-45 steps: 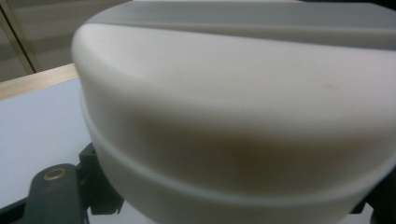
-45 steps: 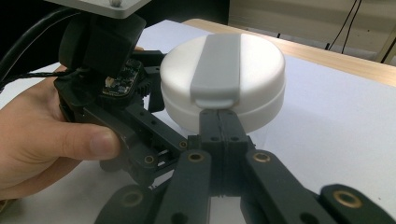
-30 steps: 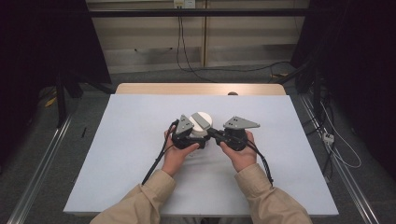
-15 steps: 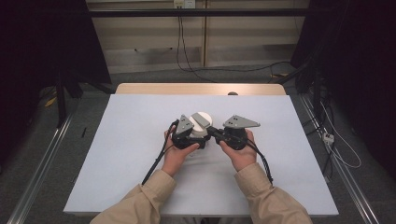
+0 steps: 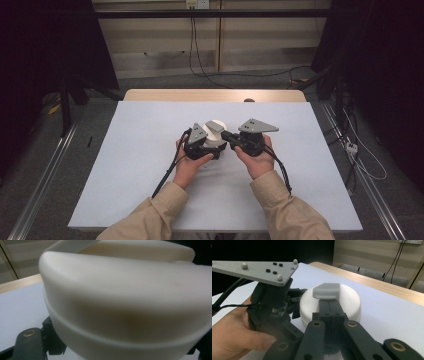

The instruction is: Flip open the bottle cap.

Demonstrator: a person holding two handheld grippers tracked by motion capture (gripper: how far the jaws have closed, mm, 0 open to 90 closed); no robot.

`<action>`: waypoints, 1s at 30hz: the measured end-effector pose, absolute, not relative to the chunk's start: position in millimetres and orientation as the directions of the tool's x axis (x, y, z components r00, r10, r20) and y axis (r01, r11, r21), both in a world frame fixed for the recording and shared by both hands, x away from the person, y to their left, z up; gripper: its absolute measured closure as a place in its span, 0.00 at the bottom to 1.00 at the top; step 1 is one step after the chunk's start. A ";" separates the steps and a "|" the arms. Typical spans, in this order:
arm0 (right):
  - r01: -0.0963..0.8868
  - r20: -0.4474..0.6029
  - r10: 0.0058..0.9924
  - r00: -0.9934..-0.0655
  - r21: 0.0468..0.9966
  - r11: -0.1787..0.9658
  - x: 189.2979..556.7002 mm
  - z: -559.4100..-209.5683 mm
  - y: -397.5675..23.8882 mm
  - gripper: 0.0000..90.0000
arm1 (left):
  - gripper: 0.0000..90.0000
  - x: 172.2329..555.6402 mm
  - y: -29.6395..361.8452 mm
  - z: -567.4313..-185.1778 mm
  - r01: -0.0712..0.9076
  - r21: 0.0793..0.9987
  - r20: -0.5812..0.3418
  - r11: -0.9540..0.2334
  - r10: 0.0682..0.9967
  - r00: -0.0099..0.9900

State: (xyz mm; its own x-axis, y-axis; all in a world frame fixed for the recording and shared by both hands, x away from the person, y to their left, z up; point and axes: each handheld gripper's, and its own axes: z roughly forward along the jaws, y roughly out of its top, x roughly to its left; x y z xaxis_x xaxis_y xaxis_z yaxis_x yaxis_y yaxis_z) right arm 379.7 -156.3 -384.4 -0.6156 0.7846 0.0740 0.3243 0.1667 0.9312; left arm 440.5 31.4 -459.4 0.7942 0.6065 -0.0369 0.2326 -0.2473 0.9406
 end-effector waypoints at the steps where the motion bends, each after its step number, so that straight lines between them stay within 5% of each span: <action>1: 0.324 0.071 0.784 -0.617 0.931 0.170 379.9 -383.5 -156.1 1.00 | 0.20 440.6 31.5 -459.4 0.233 0.941 -0.038 -0.245 0.607 0.794; 30: 0.305 0.048 0.777 -0.628 0.934 0.188 395.0 -367.5 -145.4 1.00 | 0.20 441.3 31.6 -460.1 0.236 0.942 -0.045 -0.238 0.606 0.794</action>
State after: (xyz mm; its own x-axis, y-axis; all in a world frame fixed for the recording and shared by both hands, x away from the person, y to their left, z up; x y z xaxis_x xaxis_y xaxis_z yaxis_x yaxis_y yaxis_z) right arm 395.0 -145.4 -367.5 -0.6282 0.7765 0.0483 0.3047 0.1884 0.9336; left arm 441.3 31.6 -460.1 0.7940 0.6063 -0.0453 0.2358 -0.2385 0.9421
